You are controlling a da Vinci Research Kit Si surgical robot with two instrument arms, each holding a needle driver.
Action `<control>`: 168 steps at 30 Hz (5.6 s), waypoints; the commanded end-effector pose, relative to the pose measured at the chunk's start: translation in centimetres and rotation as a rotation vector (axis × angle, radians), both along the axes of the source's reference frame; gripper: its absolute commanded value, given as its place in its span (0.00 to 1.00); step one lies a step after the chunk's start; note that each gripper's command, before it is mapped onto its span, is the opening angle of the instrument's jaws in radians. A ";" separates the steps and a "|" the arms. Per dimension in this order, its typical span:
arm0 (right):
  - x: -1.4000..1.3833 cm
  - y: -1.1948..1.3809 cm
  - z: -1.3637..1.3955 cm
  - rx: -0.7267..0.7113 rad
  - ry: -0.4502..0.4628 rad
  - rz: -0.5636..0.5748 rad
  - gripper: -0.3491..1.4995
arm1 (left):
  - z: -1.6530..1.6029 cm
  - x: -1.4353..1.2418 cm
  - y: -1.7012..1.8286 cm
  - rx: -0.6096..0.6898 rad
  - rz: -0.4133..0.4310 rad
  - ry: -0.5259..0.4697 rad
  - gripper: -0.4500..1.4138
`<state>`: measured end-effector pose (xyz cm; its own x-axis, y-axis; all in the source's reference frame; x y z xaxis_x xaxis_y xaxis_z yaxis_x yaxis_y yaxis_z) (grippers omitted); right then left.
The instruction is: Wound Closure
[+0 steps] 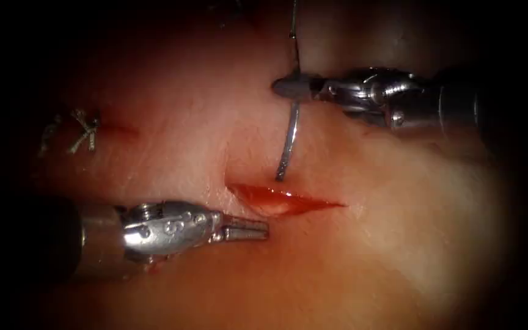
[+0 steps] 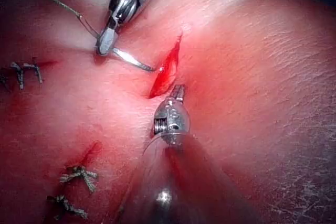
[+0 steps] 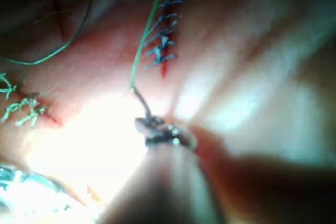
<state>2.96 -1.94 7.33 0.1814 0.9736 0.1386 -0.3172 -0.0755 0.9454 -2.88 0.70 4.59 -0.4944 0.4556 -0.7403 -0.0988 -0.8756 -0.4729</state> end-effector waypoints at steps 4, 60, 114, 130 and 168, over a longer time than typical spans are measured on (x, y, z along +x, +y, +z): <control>0.10 -0.01 0.04 0.022 0.021 -0.001 0.00 | 0.06 -0.05 -0.01 -0.002 -0.001 -0.001 0.00; 0.08 -0.15 -0.05 0.151 0.178 0.217 0.76 | 0.06 -0.01 -0.02 -0.049 0.027 -0.006 0.00; -0.08 0.78 -0.14 -0.676 -0.031 0.090 0.00 | -0.10 0.03 -0.03 -0.269 0.107 -0.110 0.04; 0.03 0.46 0.00 -0.177 0.054 0.051 0.00 | -0.10 0.05 -0.03 -0.269 0.108 -0.111 0.00; -0.50 0.44 0.17 -0.737 0.035 0.021 0.77 | -0.49 -0.20 0.06 -0.521 0.201 -0.277 0.57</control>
